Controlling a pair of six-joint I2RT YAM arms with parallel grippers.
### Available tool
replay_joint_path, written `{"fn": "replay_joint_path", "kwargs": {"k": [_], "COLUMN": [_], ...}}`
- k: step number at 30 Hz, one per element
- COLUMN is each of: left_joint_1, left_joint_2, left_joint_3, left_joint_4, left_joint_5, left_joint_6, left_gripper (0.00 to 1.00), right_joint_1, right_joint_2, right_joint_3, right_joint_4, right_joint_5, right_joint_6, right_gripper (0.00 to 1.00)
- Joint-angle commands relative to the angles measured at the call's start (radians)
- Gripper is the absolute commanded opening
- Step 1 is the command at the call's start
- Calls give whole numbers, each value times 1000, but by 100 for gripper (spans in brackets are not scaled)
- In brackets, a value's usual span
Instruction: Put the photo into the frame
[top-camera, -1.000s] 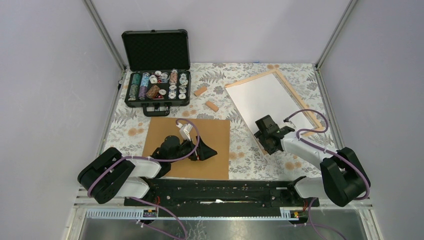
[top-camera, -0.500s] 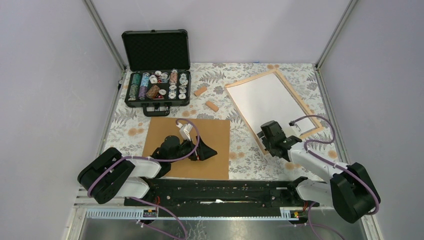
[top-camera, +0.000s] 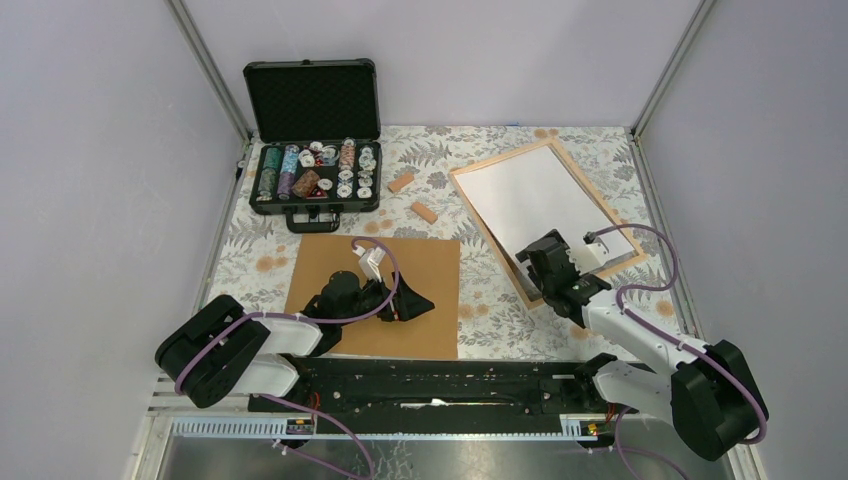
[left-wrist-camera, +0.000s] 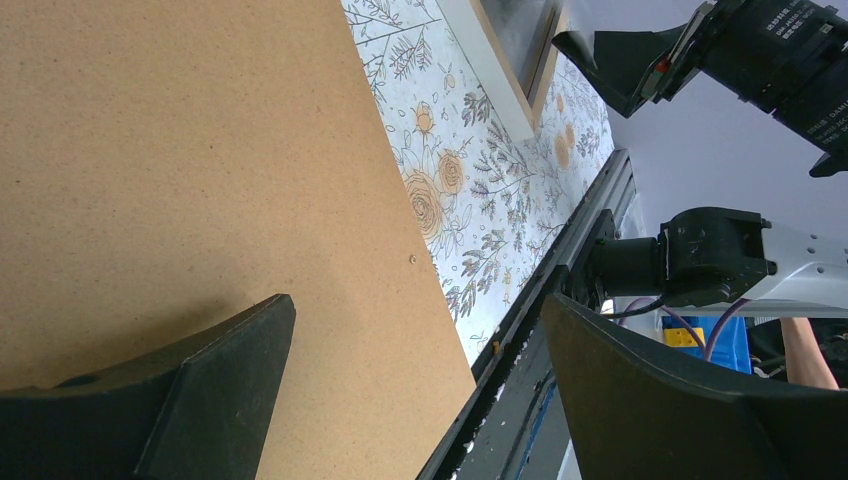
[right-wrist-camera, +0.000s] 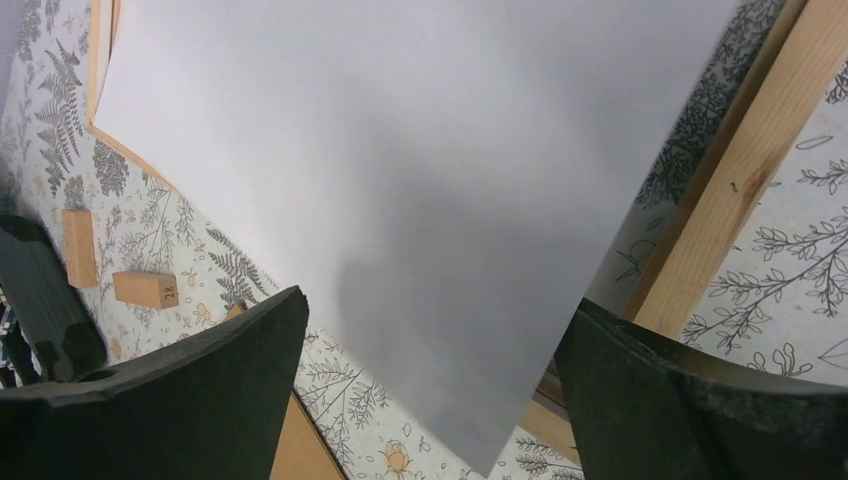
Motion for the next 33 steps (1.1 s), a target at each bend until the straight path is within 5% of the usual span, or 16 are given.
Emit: {"fn": "replay_joint_path", "kwargs": {"k": [1, 7, 12, 20, 26, 33], "left_joint_1": [-2, -2, -2, -1, -1, -1], "left_joint_2": [-4, 2, 4, 7, 9, 8], "left_joint_3": [9, 12, 12, 14, 14, 15], "left_joint_4": [55, 57, 58, 59, 59, 57], "left_joint_5": [9, 12, 14, 16, 16, 15], "left_joint_6": [9, 9, 9, 9, 9, 9], "left_gripper": [99, 99, 99, 99, 99, 99], "right_joint_1": [1, 1, -28, -30, -30, -31], "right_joint_2": [-22, -30, -63, -135, -135, -175], "right_joint_3": [-3, -5, -63, -138, -157, -170], "right_joint_4": [48, 47, 56, 85, 120, 178], "right_joint_5": [86, 134, 126, 189, 241, 206], "right_joint_6": [-62, -133, -37, 102, 78, 41], "right_gripper": [99, 100, 100, 88, 70, 71]}}
